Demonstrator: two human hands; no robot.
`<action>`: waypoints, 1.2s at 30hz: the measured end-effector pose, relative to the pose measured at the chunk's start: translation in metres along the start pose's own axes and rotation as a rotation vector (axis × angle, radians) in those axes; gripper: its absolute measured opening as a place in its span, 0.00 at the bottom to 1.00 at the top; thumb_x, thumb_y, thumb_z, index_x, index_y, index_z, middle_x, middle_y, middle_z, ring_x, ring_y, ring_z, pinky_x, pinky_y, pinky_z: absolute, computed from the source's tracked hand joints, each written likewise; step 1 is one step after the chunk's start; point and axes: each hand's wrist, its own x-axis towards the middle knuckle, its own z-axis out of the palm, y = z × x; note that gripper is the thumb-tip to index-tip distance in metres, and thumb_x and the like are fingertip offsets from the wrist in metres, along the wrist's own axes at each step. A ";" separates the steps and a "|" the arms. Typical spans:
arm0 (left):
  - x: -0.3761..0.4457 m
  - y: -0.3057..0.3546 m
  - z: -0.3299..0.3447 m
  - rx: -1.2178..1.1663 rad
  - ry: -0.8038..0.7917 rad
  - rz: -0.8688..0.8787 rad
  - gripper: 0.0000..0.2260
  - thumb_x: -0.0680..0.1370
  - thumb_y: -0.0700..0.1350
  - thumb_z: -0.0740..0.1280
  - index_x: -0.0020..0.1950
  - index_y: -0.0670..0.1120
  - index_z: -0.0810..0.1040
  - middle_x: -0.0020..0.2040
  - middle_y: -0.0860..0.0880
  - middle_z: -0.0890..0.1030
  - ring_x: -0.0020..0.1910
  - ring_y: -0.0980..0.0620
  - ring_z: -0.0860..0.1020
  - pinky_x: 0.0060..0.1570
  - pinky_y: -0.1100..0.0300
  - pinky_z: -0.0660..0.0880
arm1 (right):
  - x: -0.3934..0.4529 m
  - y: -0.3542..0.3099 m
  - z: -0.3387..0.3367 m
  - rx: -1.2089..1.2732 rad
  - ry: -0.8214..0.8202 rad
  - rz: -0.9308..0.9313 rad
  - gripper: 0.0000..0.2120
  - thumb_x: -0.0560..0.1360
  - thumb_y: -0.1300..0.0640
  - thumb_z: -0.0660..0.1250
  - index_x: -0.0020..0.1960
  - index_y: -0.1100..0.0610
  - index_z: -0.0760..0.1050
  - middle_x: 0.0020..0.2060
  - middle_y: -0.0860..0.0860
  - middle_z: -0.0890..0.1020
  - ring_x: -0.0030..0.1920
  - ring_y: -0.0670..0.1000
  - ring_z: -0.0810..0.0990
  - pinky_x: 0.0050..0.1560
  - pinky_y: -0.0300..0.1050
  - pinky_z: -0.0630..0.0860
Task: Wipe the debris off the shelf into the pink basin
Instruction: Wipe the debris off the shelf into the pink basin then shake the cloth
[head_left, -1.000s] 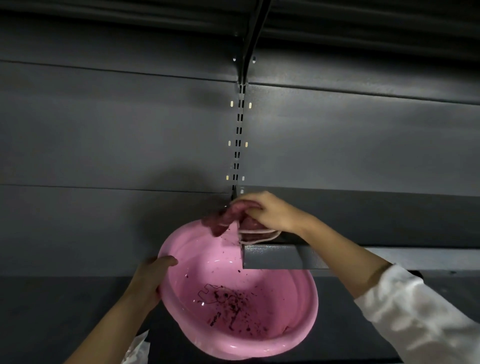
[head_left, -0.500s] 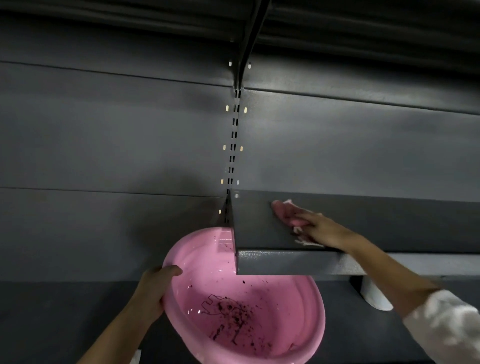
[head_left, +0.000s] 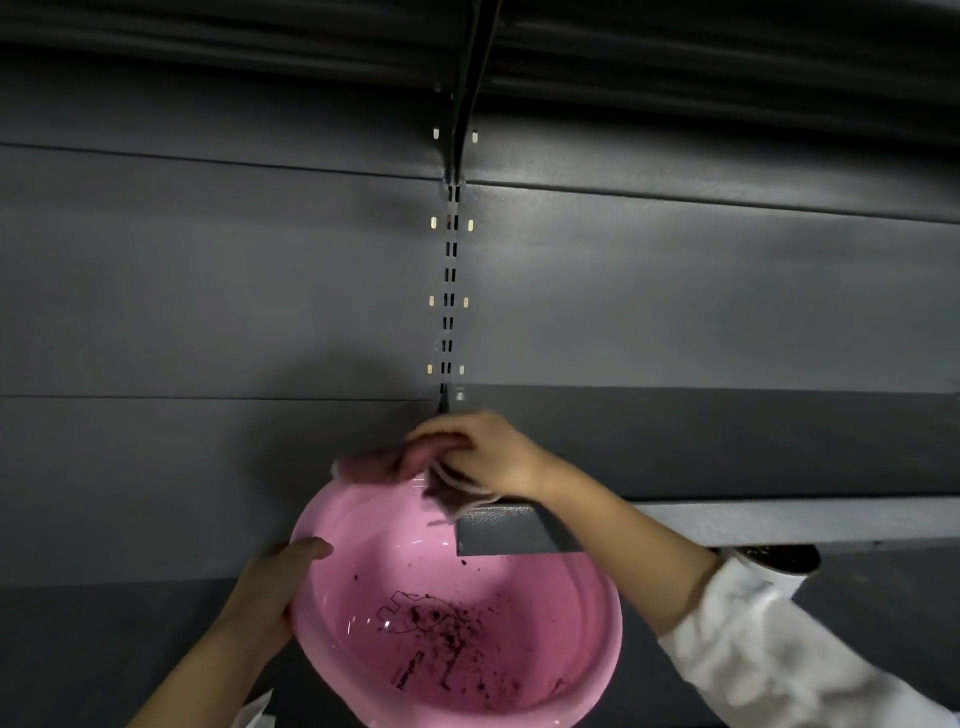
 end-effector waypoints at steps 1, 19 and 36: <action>0.000 0.001 0.000 0.001 0.002 -0.001 0.05 0.76 0.34 0.61 0.45 0.35 0.76 0.39 0.35 0.79 0.38 0.39 0.77 0.36 0.54 0.73 | -0.004 0.007 -0.013 0.039 0.058 0.002 0.20 0.67 0.76 0.57 0.54 0.65 0.77 0.51 0.62 0.83 0.49 0.50 0.78 0.46 0.27 0.70; 0.000 -0.006 0.012 0.042 -0.013 -0.031 0.10 0.76 0.34 0.61 0.56 0.33 0.74 0.45 0.32 0.79 0.42 0.36 0.78 0.38 0.53 0.74 | -0.036 0.035 -0.024 -0.064 -0.126 0.167 0.18 0.69 0.72 0.60 0.54 0.61 0.77 0.47 0.58 0.83 0.40 0.50 0.80 0.43 0.35 0.74; 0.005 -0.004 0.004 0.031 -0.025 0.009 0.05 0.76 0.34 0.61 0.42 0.38 0.76 0.39 0.35 0.80 0.38 0.39 0.78 0.34 0.55 0.73 | -0.090 0.109 -0.116 0.003 0.389 0.617 0.21 0.71 0.71 0.57 0.26 0.54 0.73 0.22 0.51 0.76 0.20 0.42 0.73 0.27 0.36 0.71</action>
